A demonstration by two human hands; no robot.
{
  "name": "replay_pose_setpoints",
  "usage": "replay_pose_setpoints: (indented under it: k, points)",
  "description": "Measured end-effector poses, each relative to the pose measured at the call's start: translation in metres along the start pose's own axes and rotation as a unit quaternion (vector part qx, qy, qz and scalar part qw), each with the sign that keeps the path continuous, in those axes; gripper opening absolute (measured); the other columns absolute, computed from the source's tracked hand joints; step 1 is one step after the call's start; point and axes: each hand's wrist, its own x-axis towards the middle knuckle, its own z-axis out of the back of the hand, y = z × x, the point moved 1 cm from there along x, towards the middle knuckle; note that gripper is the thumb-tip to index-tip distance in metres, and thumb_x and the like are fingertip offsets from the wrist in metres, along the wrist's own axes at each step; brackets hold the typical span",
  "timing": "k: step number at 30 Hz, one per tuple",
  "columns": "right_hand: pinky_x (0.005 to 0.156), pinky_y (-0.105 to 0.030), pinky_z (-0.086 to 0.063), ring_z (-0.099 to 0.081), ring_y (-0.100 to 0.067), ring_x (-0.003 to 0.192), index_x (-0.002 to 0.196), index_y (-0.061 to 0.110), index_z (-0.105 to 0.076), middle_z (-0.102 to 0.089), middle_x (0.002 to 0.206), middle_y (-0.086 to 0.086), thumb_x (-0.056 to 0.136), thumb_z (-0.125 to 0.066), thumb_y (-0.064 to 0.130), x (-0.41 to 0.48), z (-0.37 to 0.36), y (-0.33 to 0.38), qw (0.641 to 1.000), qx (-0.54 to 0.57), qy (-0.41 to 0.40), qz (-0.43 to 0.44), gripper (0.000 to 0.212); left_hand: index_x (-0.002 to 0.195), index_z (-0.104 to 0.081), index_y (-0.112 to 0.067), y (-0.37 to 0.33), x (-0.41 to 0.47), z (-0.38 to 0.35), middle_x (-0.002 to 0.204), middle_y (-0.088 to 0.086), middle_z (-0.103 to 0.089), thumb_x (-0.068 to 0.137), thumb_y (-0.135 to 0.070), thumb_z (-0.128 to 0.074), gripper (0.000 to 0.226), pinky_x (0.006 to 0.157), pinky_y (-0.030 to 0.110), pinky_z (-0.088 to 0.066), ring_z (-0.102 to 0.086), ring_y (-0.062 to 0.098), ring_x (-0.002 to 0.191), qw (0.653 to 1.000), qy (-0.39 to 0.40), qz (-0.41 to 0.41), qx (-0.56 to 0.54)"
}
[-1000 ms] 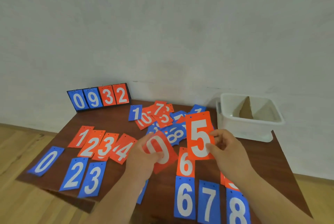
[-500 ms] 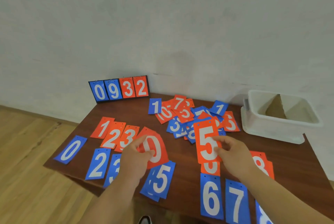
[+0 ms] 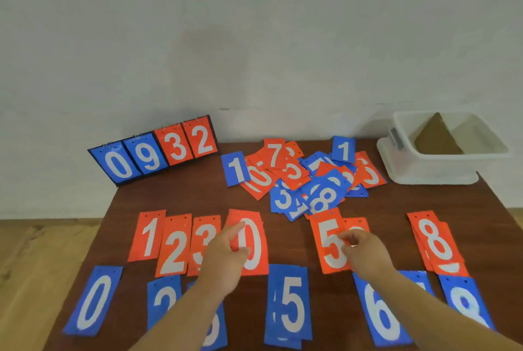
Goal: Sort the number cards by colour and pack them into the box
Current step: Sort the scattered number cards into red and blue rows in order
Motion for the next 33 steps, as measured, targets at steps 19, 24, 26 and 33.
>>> replay_pose_setpoints:
  k: [19, 24, 26, 33]
  points:
    - [0.071, -0.026, -0.051, -0.061, -0.014, 0.092, 0.107, 0.027, -0.063, -0.062, 0.112, 0.004, 0.09, -0.066, 0.026, 0.012, -0.051, 0.032, 0.991, -0.128, -0.013, 0.02, 0.018, 0.131, -0.061, -0.04, 0.039, 0.04, 0.038, 0.153, -0.002, -0.045, 0.099, -0.004, -0.054, 0.049, 0.055, 0.01, -0.05, -0.059, -0.001, 0.084, 0.998, -0.03, 0.062, -0.004]
    - [0.074, -0.023, -0.049, -0.059, -0.009, 0.09, 0.099, 0.03, -0.064, -0.061, 0.103, 0.008, 0.09, -0.065, 0.026, 0.01, -0.075, 0.099, 0.983, -0.128, 0.035, 0.126, 0.01, 0.125, -0.063, -0.043, 0.067, 0.052, 0.094, 0.145, -0.004, -0.053, 0.096, -0.002, -0.052, 0.052, 0.079, 0.033, -0.06, -0.064, 0.02, 0.113, 0.99, -0.111, 0.08, -0.032]
    - [0.078, -0.026, -0.051, -0.058, -0.01, 0.092, 0.099, 0.03, -0.063, -0.06, 0.103, 0.008, 0.09, -0.065, 0.027, 0.008, -0.091, 0.124, 0.979, -0.13, 0.043, 0.154, 0.009, 0.13, -0.063, -0.037, 0.082, 0.058, 0.12, 0.146, 0.0, -0.053, 0.095, -0.001, -0.051, 0.051, 0.084, 0.038, -0.06, -0.064, 0.022, 0.113, 0.984, -0.148, 0.098, -0.026]
    - [0.079, -0.024, -0.05, -0.057, -0.008, 0.094, 0.114, 0.029, -0.061, -0.056, 0.111, 0.01, 0.091, -0.065, 0.026, 0.009, -0.15, 0.178, 0.964, -0.149, 0.113, 0.19, 0.023, 0.126, -0.064, -0.033, 0.148, 0.087, 0.198, 0.14, 0.004, -0.057, 0.092, 0.001, -0.05, 0.05, 0.09, 0.043, -0.059, -0.059, 0.026, 0.117, 0.96, -0.243, 0.139, -0.021]
